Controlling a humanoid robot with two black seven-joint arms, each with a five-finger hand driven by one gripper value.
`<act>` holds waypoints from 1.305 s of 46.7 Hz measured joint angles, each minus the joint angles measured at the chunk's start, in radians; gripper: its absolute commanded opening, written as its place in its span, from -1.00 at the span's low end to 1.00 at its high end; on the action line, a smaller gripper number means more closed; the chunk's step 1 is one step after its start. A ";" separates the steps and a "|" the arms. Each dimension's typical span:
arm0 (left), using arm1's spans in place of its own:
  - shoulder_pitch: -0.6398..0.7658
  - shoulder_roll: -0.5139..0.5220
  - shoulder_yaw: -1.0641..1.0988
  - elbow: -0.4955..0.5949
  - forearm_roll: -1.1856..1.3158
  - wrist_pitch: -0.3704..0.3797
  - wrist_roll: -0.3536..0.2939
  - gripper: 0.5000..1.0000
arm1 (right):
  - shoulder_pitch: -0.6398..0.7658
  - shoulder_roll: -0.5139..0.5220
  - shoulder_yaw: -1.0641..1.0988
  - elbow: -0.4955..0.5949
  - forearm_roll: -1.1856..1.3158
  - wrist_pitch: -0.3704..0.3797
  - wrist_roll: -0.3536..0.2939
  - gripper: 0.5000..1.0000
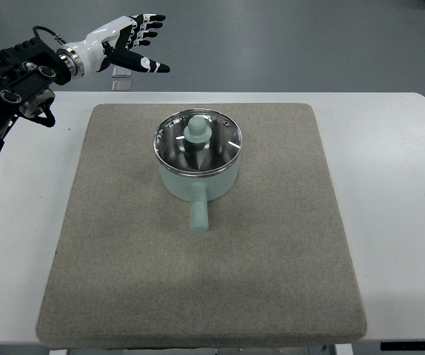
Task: Place lid left of pot with left hand
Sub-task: 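Move the left hand over the glass lid, fingers reaching down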
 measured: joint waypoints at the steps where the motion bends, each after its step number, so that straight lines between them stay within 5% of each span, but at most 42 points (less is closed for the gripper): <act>1: -0.009 0.002 0.016 0.000 0.001 -0.010 0.000 0.96 | 0.000 0.000 0.000 0.000 0.000 0.000 0.000 0.69; 21: -0.189 0.012 0.198 -0.039 0.346 -0.201 -0.059 0.95 | 0.000 0.000 0.000 0.000 0.000 0.000 0.001 0.69; 36: -0.314 0.092 0.188 -0.334 0.768 -0.195 -0.217 0.89 | 0.000 0.000 0.000 0.000 0.000 0.000 0.000 0.69; 61: -0.402 0.119 0.190 -0.474 1.099 -0.185 -0.223 0.90 | 0.000 0.000 0.000 0.000 0.000 0.000 0.000 0.69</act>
